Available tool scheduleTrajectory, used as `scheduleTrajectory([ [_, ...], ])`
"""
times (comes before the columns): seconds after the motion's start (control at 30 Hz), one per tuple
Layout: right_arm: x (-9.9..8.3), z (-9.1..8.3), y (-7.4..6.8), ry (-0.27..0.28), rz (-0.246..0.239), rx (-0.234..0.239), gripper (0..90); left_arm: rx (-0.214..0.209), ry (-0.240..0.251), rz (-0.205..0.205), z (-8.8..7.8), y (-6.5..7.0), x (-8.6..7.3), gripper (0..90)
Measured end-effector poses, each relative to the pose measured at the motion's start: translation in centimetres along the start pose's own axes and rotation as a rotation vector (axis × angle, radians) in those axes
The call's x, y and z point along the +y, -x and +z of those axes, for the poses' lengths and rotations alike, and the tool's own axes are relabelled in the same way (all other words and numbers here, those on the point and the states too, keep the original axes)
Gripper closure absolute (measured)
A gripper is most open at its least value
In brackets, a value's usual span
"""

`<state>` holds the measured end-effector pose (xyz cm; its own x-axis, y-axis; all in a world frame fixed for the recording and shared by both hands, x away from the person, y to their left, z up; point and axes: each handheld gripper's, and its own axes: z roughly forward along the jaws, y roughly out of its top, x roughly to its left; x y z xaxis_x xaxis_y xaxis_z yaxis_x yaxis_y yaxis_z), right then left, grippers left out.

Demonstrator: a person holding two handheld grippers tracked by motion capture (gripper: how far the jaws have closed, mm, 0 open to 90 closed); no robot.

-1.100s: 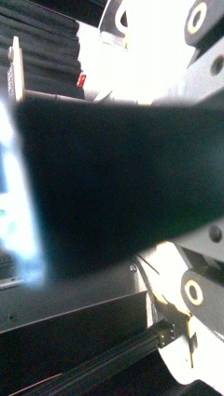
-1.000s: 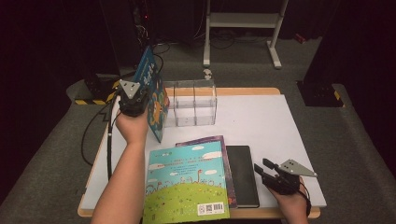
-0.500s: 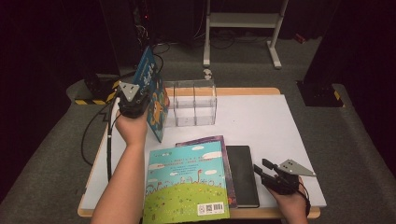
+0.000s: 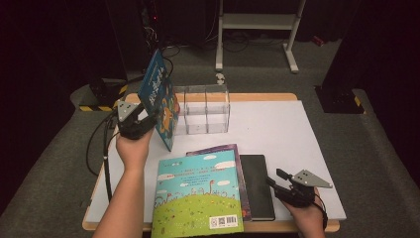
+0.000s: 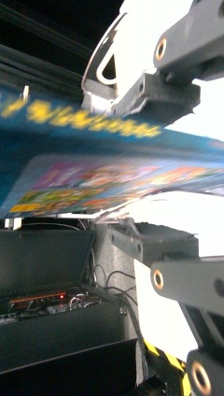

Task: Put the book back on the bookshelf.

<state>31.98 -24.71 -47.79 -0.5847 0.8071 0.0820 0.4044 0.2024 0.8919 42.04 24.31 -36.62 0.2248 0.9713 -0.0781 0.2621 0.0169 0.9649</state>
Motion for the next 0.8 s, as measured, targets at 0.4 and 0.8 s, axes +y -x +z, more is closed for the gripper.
scheduleTrajectory([
  [0.4, -0.3, 0.6, -0.2, -0.005, -0.012, 0.021, 40.6, -0.12, -0.107, -0.039, -2.5, -0.3, -5.6, 35.3],
  [0.8, -0.6, 1.0, -0.5, -0.007, -0.057, 0.03, 40.4, -0.198, -0.284, -0.065, -4.2, -0.2, -12.2, 35.0],
])
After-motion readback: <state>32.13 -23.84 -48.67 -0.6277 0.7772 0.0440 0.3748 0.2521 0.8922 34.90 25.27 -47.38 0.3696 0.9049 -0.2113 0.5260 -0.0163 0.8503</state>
